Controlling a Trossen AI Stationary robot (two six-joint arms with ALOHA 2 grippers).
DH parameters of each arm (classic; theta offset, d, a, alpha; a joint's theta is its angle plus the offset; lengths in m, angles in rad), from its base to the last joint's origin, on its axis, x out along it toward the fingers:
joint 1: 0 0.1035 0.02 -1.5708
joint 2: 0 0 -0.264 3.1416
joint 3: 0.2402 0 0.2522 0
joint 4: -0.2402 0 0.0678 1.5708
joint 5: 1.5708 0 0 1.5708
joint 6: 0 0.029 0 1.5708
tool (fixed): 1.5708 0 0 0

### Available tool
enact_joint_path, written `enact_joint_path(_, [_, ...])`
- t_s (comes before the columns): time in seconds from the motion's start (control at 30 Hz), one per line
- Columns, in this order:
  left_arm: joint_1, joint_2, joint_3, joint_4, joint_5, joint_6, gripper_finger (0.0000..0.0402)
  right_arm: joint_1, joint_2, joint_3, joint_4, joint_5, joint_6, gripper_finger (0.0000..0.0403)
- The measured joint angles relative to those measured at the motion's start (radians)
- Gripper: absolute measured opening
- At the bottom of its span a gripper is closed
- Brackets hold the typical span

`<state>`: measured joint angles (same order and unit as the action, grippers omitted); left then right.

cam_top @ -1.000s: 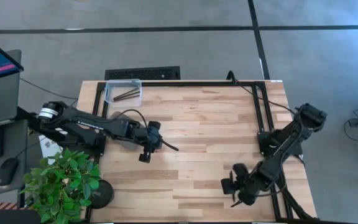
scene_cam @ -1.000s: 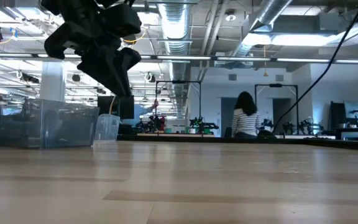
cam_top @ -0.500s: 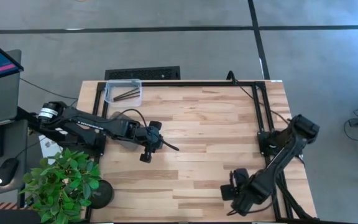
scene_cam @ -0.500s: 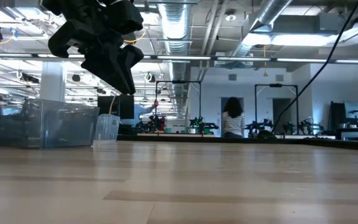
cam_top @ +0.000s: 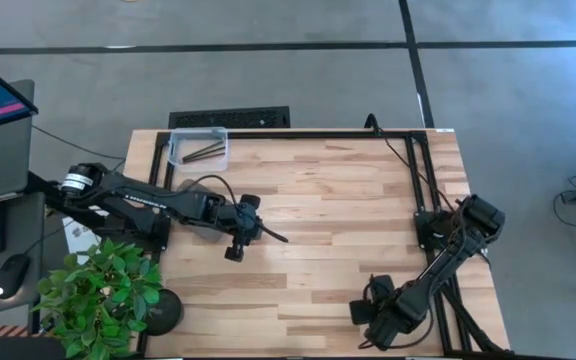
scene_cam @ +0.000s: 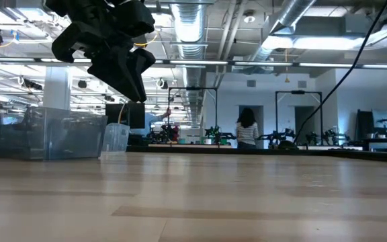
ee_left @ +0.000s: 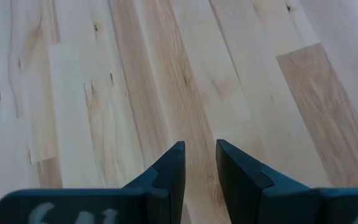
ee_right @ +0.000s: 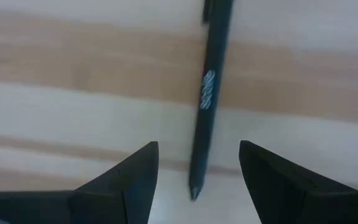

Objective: Sort pens & pencils
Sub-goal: Put the black pen into the black bin

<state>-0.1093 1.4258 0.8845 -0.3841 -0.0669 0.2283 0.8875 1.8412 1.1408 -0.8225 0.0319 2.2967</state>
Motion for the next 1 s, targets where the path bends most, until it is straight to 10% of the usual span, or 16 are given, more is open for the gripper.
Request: enact_joint_path(1.0, [0.000,-0.001,0.000,-0.001,0.000,0.015,0.0082,-0.015,0.060,0.002,0.032,-0.040,-0.068,0.0241])
